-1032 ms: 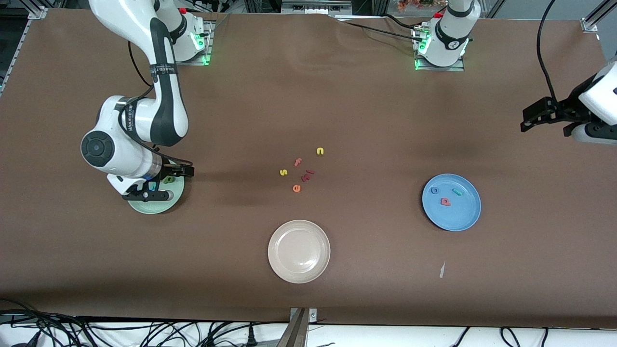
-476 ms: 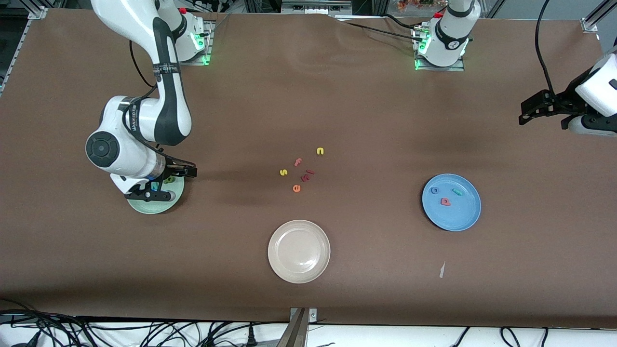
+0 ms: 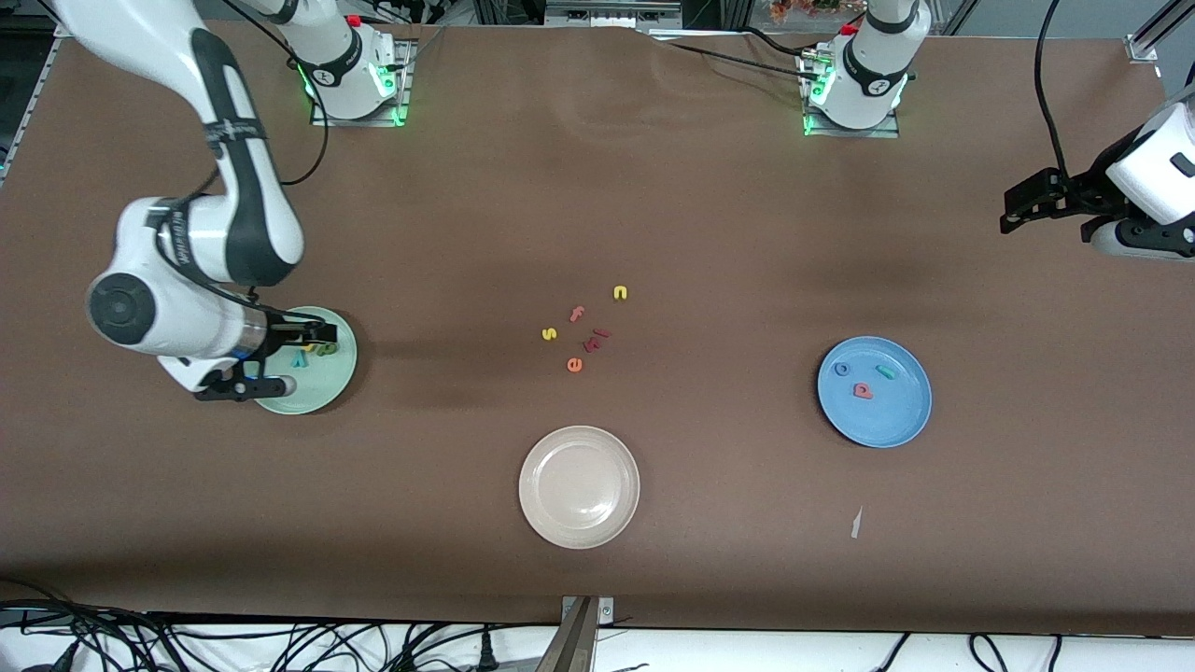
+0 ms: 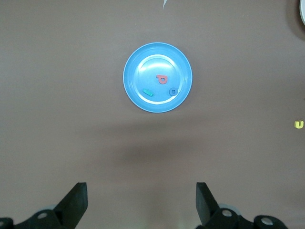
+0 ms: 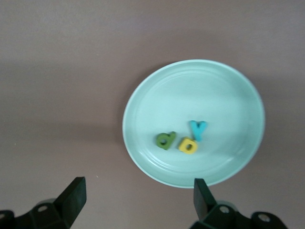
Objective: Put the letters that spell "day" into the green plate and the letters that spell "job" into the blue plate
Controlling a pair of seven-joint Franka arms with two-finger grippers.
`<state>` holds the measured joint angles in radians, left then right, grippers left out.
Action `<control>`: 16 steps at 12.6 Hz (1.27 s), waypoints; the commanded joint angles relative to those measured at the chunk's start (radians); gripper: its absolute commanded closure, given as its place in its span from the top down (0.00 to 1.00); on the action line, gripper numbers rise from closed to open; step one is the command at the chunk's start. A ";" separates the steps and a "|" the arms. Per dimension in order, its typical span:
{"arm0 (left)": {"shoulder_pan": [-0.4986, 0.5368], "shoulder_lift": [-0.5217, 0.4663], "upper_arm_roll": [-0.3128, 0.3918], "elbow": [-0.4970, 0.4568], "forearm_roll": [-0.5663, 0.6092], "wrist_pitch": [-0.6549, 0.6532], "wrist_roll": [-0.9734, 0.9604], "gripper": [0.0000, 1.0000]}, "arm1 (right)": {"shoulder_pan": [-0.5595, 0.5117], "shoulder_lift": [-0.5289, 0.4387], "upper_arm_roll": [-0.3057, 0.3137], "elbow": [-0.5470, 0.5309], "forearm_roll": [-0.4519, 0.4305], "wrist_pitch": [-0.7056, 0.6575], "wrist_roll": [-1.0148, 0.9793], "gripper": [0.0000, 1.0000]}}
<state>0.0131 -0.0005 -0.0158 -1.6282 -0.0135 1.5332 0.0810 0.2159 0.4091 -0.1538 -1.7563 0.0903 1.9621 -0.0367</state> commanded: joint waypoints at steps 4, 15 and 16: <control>-0.013 -0.015 -0.006 -0.004 0.017 -0.016 -0.009 1.00 | -0.148 -0.211 0.114 -0.006 -0.082 -0.219 -0.003 1.00; -0.005 -0.013 -0.029 -0.002 0.029 -0.016 -0.015 1.00 | -0.085 -0.302 -0.001 0.241 -0.095 -0.545 0.009 1.00; -0.005 -0.013 -0.029 -0.002 0.030 -0.015 -0.014 1.00 | -0.084 -0.303 -0.003 0.226 -0.095 -0.531 0.009 1.00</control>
<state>0.0082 -0.0023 -0.0405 -1.6282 -0.0060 1.5282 0.0804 0.1121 0.1107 -0.1352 -1.5249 -0.0040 1.4311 -0.0377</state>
